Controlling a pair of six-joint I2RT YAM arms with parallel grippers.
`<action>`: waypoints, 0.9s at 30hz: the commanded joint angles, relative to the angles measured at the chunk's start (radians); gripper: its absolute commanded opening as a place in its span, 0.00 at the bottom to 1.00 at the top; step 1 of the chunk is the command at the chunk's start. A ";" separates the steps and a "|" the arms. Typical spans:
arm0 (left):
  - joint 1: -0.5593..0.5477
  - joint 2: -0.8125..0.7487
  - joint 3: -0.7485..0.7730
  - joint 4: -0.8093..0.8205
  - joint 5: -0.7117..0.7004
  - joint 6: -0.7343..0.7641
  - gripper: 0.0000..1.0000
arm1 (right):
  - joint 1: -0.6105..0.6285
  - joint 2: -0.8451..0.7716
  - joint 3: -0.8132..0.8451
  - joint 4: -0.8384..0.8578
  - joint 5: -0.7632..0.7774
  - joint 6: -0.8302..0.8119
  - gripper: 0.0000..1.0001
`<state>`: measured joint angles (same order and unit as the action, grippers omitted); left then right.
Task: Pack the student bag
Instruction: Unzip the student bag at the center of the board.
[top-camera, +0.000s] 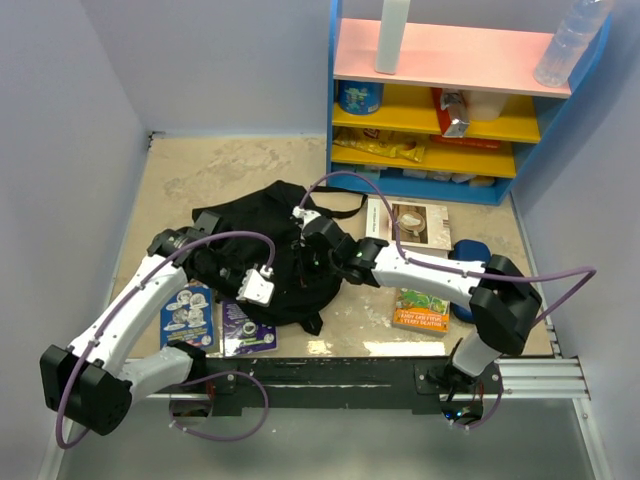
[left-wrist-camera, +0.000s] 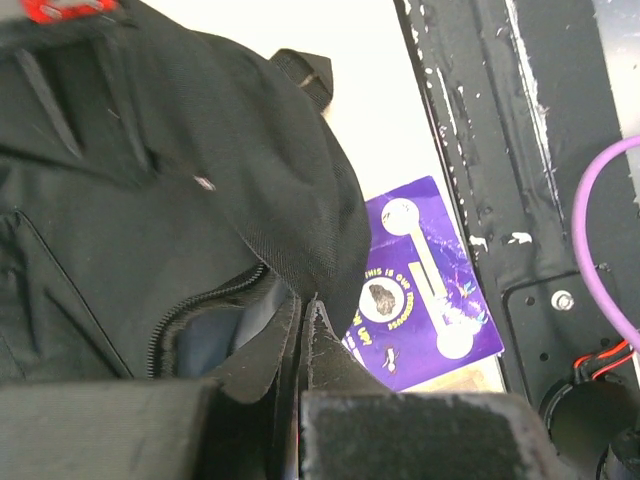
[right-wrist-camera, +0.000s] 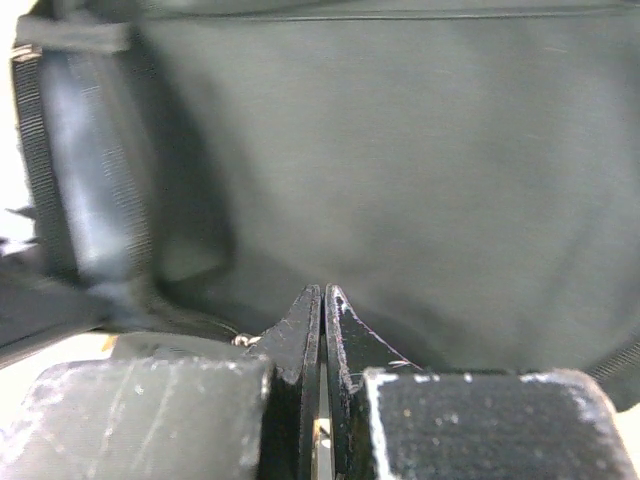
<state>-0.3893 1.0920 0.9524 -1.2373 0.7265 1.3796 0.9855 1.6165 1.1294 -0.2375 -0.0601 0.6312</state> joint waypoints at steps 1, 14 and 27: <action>-0.006 -0.035 0.039 -0.080 -0.030 -0.025 0.00 | -0.071 0.006 0.007 -0.058 0.161 -0.082 0.00; -0.026 -0.083 0.091 -0.083 -0.111 -0.034 0.00 | -0.174 0.082 0.087 -0.132 0.387 -0.130 0.00; -0.039 -0.029 0.104 -0.002 -0.156 -0.071 0.34 | -0.226 -0.041 -0.025 0.036 0.257 -0.081 0.00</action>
<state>-0.4278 1.0218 0.9924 -1.2224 0.5659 1.3819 0.7662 1.6474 1.1614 -0.2722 0.2062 0.5304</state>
